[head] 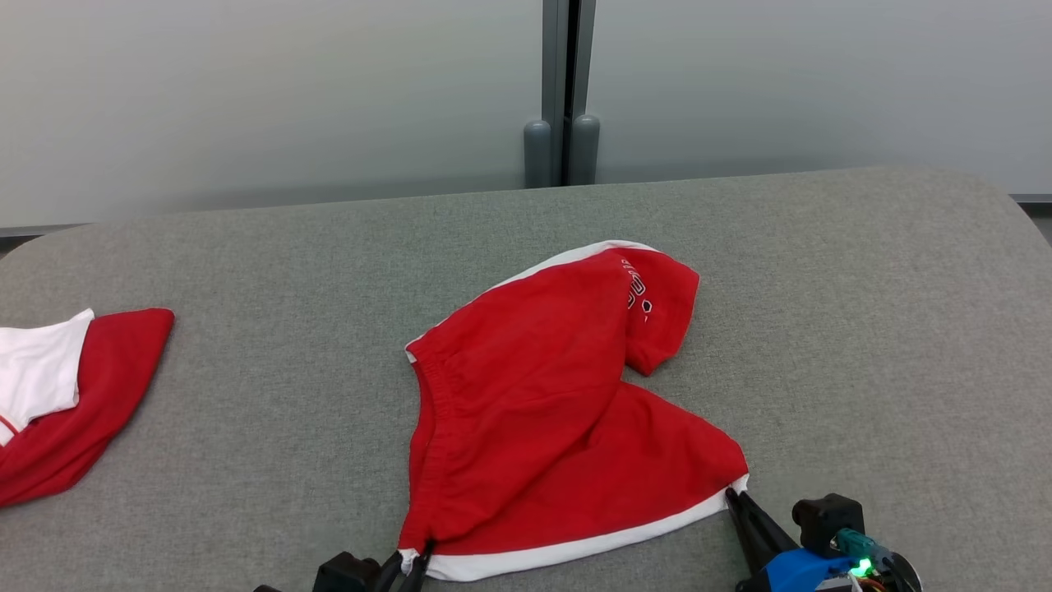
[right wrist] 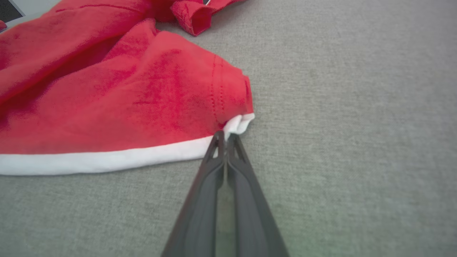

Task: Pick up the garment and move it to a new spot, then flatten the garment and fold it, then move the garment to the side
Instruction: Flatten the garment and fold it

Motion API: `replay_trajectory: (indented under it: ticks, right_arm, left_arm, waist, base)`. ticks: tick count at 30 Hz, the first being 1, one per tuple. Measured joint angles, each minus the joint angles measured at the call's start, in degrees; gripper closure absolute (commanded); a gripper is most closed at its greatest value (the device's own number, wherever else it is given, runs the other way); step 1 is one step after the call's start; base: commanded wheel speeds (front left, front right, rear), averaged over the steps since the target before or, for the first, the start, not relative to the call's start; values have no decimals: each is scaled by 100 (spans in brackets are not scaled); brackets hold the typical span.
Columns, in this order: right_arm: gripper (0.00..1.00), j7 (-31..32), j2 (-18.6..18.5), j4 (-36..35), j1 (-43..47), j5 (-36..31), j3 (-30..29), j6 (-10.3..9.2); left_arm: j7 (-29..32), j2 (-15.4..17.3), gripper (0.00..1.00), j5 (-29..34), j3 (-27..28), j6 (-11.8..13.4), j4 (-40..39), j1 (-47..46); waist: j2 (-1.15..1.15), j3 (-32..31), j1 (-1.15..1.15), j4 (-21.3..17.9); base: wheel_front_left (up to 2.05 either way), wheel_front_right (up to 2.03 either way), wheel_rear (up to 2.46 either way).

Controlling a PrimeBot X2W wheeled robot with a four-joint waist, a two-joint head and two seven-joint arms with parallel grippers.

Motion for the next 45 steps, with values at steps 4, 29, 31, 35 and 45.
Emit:
replay_trajectory:
  ticks: [4,29,31,35,45]
  right_arm:
    - [100,0,3,-360,20,75,0,0]
    - [100,0,-4,-308,-5336,584,-25,0]
    - [100,0,-10,-119,-5911,592,-68,-1]
    - [100,0,-38,200,-6864,637,-224,0]
    - [100,-1,-143,670,-7286,705,-19,-1]
  left_arm:
    - [8,1,100,-164,168,0,-399,74]
    - [316,1004,100,-1543,100,-1,-671,-5966]
    - [365,949,100,-1746,64,-1,-427,-6650]
    - [344,849,100,-2029,-59,-1,52,-7790]
    - [67,621,100,-2562,-705,0,591,-8329]
  waist:
    - [0,-61,0,-2]
    - [1,1759,1,-464]
    - [2,1950,2,-467]
    - [2,2268,2,-504]
    - [2,2545,1,-529]
  base:
    - [0,0,0]
    - [0,0,0]
    - [0,0,0]
    - [0,0,0]
    - [0,0,0]
